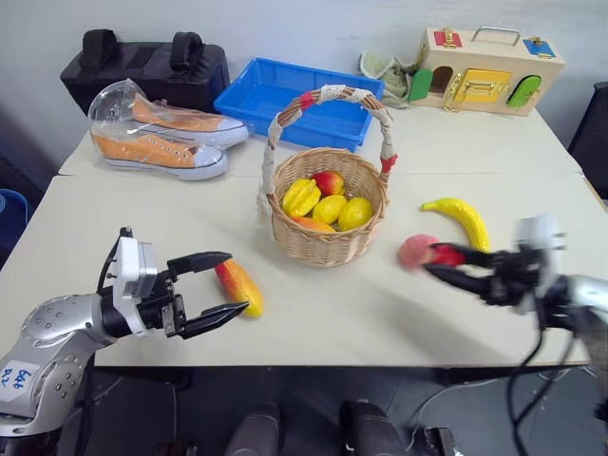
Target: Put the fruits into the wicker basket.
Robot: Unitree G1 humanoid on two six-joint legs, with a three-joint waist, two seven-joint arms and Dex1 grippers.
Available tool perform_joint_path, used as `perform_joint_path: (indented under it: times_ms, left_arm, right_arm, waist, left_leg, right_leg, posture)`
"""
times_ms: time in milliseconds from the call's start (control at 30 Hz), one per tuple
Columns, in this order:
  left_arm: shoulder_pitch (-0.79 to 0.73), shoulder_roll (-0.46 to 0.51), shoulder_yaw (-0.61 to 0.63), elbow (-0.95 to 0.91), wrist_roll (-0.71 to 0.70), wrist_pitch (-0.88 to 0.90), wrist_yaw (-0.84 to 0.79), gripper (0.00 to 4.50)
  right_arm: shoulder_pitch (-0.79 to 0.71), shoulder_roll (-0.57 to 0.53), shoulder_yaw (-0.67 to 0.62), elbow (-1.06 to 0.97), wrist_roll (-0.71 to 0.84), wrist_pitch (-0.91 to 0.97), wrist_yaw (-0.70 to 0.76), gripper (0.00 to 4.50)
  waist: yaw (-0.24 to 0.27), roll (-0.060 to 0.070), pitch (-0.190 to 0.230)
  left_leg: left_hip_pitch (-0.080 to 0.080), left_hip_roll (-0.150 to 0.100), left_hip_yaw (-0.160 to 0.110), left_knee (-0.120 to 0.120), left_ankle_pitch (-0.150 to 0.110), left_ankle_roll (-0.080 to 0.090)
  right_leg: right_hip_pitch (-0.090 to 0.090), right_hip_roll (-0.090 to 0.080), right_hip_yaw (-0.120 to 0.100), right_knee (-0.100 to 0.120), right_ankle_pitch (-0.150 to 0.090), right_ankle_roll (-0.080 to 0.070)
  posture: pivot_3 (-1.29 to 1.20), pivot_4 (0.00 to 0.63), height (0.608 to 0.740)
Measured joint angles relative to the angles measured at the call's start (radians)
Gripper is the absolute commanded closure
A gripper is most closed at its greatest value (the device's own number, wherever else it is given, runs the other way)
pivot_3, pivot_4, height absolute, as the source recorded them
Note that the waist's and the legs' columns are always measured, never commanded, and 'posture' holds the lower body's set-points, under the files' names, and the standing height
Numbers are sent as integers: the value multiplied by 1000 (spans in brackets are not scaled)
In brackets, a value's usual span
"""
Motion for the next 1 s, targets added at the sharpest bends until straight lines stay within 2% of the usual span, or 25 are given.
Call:
perform_joint_path:
  times_ms: [133, 267, 333, 400, 433, 533, 633, 667, 800, 933, 1000]
  left_arm:
    - [-57, -14, -54, 14, 16, -3, -3, 0]
    - [-141, -22, -83, 55, 22, 1, -4, 0]
    - [-147, -15, -82, 65, 23, 5, -4, 0]
    - [-146, -1, -82, 74, 28, 13, -4, 0]
    - [-143, 8, -77, 78, 30, 15, -4, 0]
    - [-127, 24, -43, 78, 30, 19, -1, 0]
    - [-87, 45, 13, 76, 25, 29, 13, 0]
    - [-75, 48, 33, 77, 23, 33, 17, 0]
    - [19, 49, 199, 119, 11, 45, 63, 0]
    - [192, 63, 457, 259, 19, 89, 119, 0]
    - [315, 76, 565, 297, 35, 113, 121, 0]
  right_arm:
    - [-108, -1, -23, 341, -140, -210, -41, 2982]
    - [-417, -1, 102, 901, -365, -520, -133, 2982]
    - [-499, -1, 151, 1061, -427, -592, -153, 2982]
    - [-557, 0, 183, 1184, -471, -620, -164, 2276]
    - [-581, 0, 191, 1252, -482, -629, -172, 2103]
    - [-596, 0, 194, 1339, -494, -651, -170, 1185]
    - [-600, -3, 181, 1347, -477, -691, -114, 160]
    - [-599, -10, 171, 1346, -469, -705, -92, 32]
    - [-549, -31, 143, 1171, -385, -765, 93, 32]
    - [-351, 15, 118, 699, -172, -688, 268, 32]
    - [-209, 19, 162, 439, -85, -614, 351, 32]
  waist:
    - [-15, 0, 0]
    - [-37, 0, 1]
    - [-42, 1, 1]
    - [-50, 1, 1]
    - [-51, 1, 1]
    - [-51, 1, 1]
    - [-52, 2, 1]
    - [-52, 2, 1]
    - [-56, 2, 2]
    - [-56, 2, 2]
    - [-50, 2, 2]
  left_leg:
    - [4, 0, 9, -1, 2, 2]
    - [10, 2, 18, -3, 2, 2]
    - [11, 3, 18, -4, 0, 2]
    - [10, 5, 19, -4, -1, 2]
    - [9, 6, 19, -4, -2, 2]
    - [8, 6, 20, -2, -5, 3]
    - [8, 6, 23, -1, -5, 4]
    - [8, 6, 24, -1, -5, 4]
    - [11, 10, 26, -1, -6, 2]
    - [14, 20, 25, 0, -13, -4]
    - [13, 21, 24, -1, -15, -4]
  right_leg:
    - [-1, 2, 1, 2, 0, 0]
    - [-1, 7, 9, 5, 0, 1]
    - [-2, 8, 10, 7, 0, 1]
    - [-3, 9, 11, 6, 1, 1]
    - [-4, 9, 11, 6, 1, 1]
    - [-4, 9, 11, 4, 1, 1]
    - [-4, 9, 12, 2, 1, 2]
    - [-4, 9, 12, 3, 1, 2]
    - [-3, 9, 13, 4, 1, 2]
    - [-2, 13, 13, 6, 0, -2]
    - [-3, 13, 12, 5, -1, -3]
  posture:
    - [0, 150, 740]
    - [0, 150, 740]
    - [0, 150, 740]
    - [0, 150, 740]
    - [0, 150, 740]
    - [0, 150, 740]
    - [0, 150, 740]
    - [0, 150, 740]
    - [0, 150, 740]
    - [0, 150, 740]
    - [0, 150, 740]
